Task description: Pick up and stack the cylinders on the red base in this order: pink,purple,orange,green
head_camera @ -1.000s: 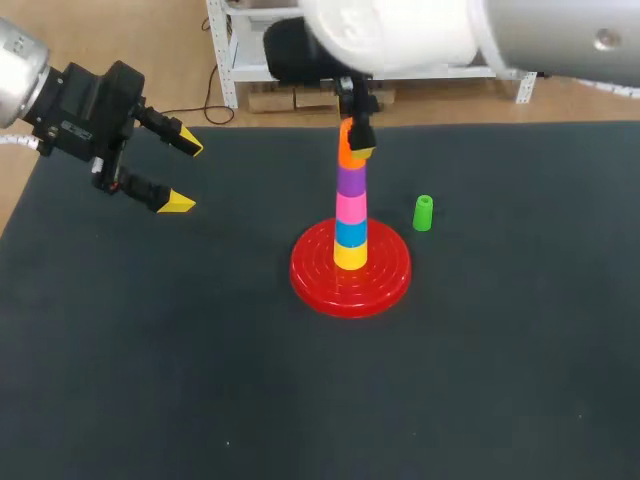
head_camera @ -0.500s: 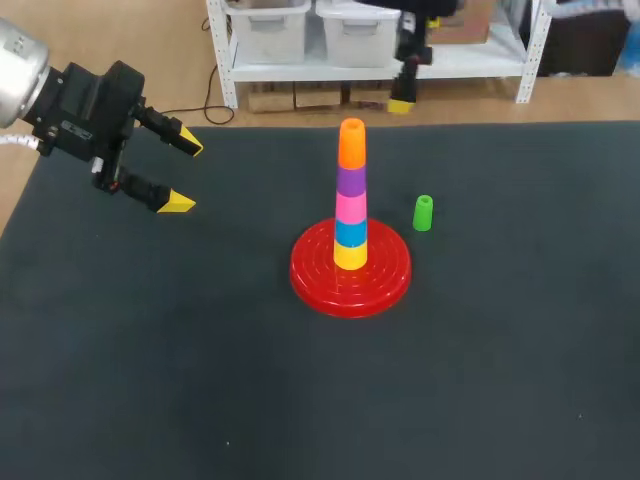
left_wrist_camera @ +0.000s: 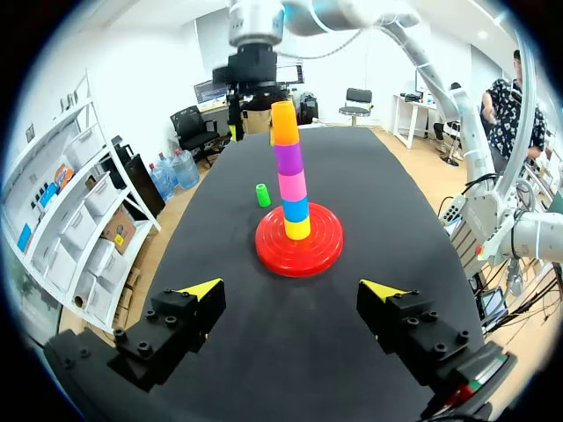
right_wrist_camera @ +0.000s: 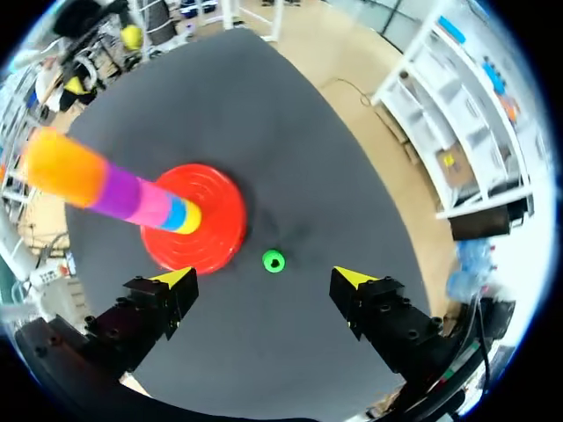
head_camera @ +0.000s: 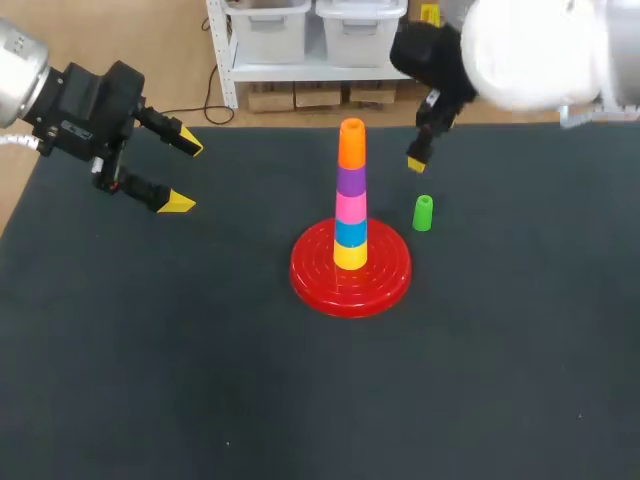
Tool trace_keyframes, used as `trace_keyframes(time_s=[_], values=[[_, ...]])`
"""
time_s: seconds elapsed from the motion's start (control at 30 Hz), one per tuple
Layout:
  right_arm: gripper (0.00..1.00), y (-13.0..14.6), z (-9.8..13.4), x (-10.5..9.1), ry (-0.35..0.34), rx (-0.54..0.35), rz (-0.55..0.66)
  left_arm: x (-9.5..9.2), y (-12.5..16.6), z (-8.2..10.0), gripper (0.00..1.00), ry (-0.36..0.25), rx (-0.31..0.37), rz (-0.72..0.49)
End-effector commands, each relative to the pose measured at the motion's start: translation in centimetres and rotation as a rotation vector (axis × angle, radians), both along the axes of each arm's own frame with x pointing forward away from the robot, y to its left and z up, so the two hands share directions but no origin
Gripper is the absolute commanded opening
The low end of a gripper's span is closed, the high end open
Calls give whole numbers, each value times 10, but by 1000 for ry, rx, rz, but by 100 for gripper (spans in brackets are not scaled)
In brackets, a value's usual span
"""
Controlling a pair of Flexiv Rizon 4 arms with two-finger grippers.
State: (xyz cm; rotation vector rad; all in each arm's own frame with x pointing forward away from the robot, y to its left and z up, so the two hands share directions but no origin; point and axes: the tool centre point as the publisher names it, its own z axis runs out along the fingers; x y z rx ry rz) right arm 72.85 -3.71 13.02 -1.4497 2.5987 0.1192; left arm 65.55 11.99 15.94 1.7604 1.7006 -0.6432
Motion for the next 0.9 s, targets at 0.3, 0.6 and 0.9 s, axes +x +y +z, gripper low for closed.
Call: trace_keyframes(time_s=[0.3, 0.6, 0.9], values=[[100, -14, -69, -7, -2, -49, -78, 1, 1, -1, 100, 0, -1, -3], [100, -16, -86, -2, 13, -55, -117, 1, 1, -1, 100, 0, -1, -3], [100, -11, -99, 7, 36, -39, -147, 1, 1, -1, 100, 0, -1, -3]])
